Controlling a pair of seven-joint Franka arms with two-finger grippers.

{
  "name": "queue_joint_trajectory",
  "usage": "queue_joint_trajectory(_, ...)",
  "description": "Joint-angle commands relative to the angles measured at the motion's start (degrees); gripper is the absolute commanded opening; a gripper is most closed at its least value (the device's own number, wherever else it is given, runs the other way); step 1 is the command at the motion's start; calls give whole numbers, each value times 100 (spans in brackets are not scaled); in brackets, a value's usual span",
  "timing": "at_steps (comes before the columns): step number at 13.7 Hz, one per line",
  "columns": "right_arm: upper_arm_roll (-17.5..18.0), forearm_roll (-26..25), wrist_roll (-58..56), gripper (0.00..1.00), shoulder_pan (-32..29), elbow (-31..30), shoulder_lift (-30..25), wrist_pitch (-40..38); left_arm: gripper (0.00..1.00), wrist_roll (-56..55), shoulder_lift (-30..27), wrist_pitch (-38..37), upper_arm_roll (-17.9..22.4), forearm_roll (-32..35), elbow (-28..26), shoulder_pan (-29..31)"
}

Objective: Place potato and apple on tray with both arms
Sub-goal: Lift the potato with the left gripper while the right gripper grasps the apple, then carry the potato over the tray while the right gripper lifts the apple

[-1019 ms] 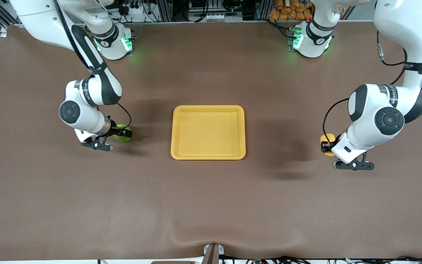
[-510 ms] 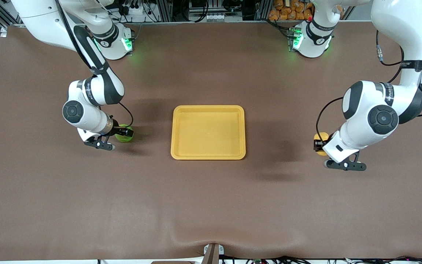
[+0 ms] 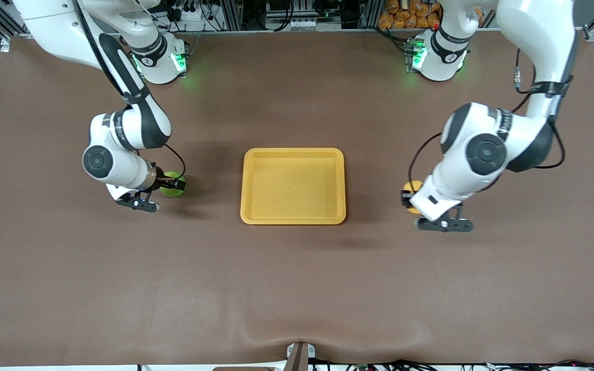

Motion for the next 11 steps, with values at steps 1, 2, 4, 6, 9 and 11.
queue_joint_trajectory(1,31,-10,45,0,-102,475,-187,-807,0,-599,387,-142,19,111,528,-424)
queue_joint_trajectory(2,31,-10,45,0,-119,624,-196,-1010,0,-819,449,-142,19,111,564,-582)
queue_joint_trajectory(4,31,-10,45,0,-145,923,-205,-1405,0,-1057,668,-142,19,111,765,-820)
queue_joint_trajectory(6,49,-10,80,0,-145,1091,-223,-1617,0,-1373,914,-142,71,111,915,-1188)
queue_joint_trajectory(9,84,34,107,0,-102,1109,-346,-1688,0,-1778,1319,-142,81,225,1310,-1497)
queue_joint_trajectory(11,128,70,115,0,-84,1162,-363,-1767,0,-1893,1486,-134,81,356,1416,-1690)
